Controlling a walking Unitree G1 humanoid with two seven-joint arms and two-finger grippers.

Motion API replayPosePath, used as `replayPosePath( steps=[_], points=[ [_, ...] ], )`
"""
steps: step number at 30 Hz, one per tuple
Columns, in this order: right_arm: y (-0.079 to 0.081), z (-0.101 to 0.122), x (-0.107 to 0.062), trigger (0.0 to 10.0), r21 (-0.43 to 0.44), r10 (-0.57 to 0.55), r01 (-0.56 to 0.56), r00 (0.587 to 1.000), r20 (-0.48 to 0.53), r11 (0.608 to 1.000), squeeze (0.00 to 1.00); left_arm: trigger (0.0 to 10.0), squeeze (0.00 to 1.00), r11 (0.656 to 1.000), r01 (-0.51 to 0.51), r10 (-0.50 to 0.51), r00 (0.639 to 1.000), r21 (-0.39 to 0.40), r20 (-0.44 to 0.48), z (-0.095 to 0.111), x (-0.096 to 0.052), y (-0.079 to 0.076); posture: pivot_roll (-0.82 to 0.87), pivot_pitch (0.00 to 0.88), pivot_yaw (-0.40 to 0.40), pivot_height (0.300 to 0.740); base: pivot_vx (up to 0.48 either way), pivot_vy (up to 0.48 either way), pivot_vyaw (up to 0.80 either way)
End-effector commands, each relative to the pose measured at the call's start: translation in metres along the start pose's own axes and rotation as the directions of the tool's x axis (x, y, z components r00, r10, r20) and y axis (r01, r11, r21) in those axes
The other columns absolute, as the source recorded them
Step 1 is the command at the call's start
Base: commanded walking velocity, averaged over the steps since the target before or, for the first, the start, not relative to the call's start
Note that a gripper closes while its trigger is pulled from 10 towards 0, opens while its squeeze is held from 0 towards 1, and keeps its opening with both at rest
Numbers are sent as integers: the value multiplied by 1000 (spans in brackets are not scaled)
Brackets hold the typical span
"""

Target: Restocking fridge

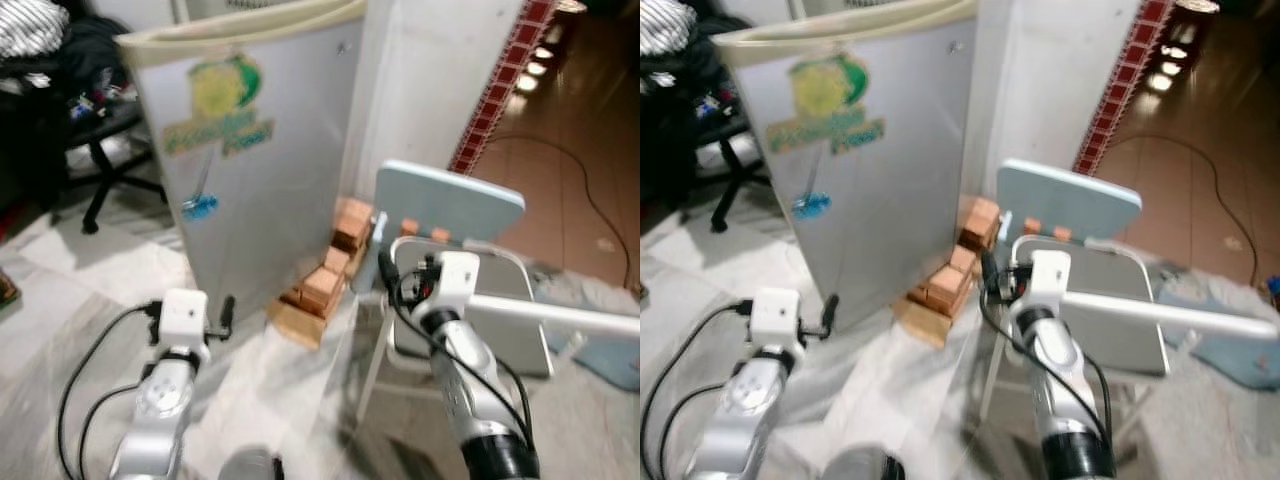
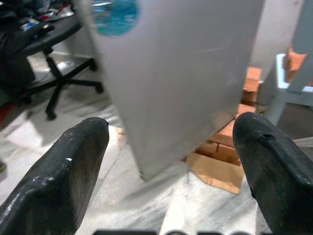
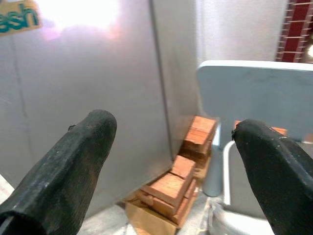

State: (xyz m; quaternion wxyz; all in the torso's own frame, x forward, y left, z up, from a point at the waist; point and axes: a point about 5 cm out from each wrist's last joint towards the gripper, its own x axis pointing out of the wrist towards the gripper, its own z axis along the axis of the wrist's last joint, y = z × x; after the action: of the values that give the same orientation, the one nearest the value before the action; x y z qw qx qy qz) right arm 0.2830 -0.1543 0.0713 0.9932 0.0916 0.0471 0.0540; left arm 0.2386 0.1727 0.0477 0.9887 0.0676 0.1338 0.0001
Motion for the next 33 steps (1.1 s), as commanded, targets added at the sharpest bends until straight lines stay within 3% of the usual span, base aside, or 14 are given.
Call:
replayPosePath(
  steps=[1, 8, 25, 33],
  points=[
    [-8, 2, 0, 10000, -8, -37, 37, 999, 11, 999, 0, 10000, 0, 1000, 22, -22, 1000, -10, 6, 2, 2, -6, 119, 0, -32, 740, 0, 480, 0],
    [-8, 3, 1, 10000, -21, -44, 45, 999, 24, 999, 0, 10000, 0, 999, 52, -52, 998, -6, 20, 4, 4, -7, 114, 0, -30, 740, 0, 480, 0],
    [-6, 3, 6, 10000, -20, -51, 52, 998, 28, 998, 0, 10000, 0, 997, 73, -73, 997, -11, 26, 6, 7, -9, 115, 0, -31, 740, 0, 480, -800],
    [-7, 8, 8, 10000, -16, -53, 53, 998, 44, 998, 0, 10000, 0, 993, 112, -113, 993, 32, 23, 6, 6, -8, 115, 0, -29, 740, 0, 480, -800]
  ],
)
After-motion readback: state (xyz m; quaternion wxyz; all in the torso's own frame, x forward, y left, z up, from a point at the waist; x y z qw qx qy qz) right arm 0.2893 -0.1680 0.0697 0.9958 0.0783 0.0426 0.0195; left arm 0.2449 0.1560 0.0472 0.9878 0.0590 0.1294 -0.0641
